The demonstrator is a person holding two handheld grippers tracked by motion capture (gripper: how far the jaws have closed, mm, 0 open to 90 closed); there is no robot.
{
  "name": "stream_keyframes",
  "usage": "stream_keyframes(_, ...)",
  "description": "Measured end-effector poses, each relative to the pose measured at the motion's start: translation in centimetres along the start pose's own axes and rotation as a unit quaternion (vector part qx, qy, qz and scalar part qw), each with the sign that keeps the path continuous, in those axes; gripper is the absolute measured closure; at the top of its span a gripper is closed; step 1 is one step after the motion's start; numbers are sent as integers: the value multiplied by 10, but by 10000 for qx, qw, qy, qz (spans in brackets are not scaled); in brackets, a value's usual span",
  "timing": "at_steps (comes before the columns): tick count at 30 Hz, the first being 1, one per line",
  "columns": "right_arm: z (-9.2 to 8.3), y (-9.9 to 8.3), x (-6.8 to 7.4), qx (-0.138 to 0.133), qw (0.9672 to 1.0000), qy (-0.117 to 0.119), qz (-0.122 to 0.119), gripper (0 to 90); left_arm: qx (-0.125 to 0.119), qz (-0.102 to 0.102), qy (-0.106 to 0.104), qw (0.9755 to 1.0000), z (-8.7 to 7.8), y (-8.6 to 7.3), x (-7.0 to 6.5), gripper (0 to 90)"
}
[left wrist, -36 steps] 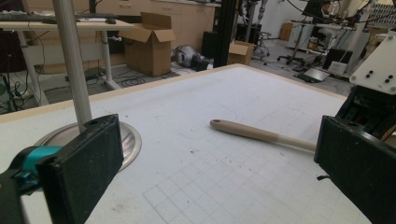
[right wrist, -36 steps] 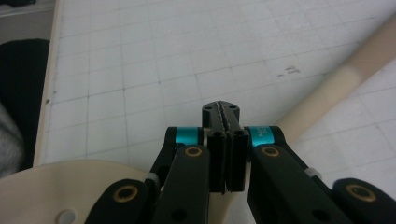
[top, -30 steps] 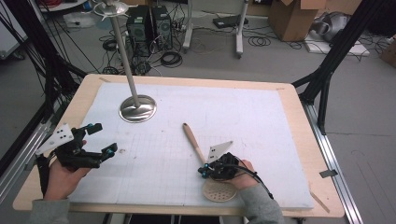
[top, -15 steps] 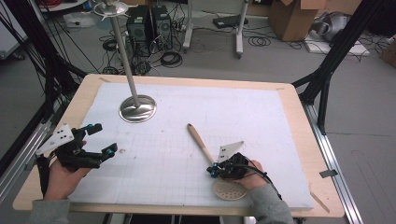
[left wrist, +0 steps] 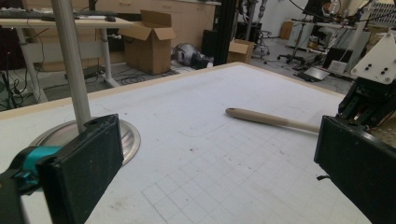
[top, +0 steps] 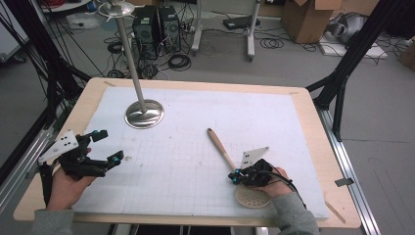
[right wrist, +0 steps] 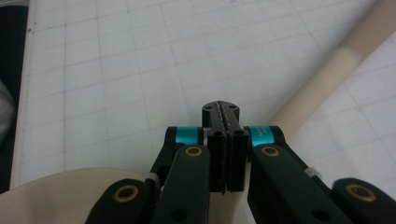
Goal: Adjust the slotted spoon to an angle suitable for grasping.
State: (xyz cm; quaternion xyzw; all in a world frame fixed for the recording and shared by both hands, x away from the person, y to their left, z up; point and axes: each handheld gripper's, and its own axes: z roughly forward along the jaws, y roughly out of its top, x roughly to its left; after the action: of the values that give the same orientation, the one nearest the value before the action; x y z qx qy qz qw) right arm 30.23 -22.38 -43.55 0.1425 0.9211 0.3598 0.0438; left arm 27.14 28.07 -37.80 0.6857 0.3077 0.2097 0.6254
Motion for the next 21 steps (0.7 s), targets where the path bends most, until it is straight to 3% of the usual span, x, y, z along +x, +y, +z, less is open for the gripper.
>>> stream_keyframes(8, -8, -6, -3, 81, 10000, -48, -17, 900, 16, 3, -8, 10000, 1, 0, 0, 18)
stream_keyframes(11, -15, -3, -4, -190, 9998, -66, -20, 900, 15, 9, -12, 10000, 1, 0, 0, 18)
stream_keyframes(15, -25, 1, -7, -393, 9987, -326, -62, 900, 14, -24, -2, 10000, 1, -1, 0, 18)
stream_keyframes(20, -25, 5, -19, -468, 9965, -685, 111, 900, 51, -22, -19, 10000, 3, -3, -1, 17)
stream_keyframes(21, -24, 5, -21, -479, 9962, -679, 258, 900, 63, -23, -23, 10000, 3, -3, -1, 18)
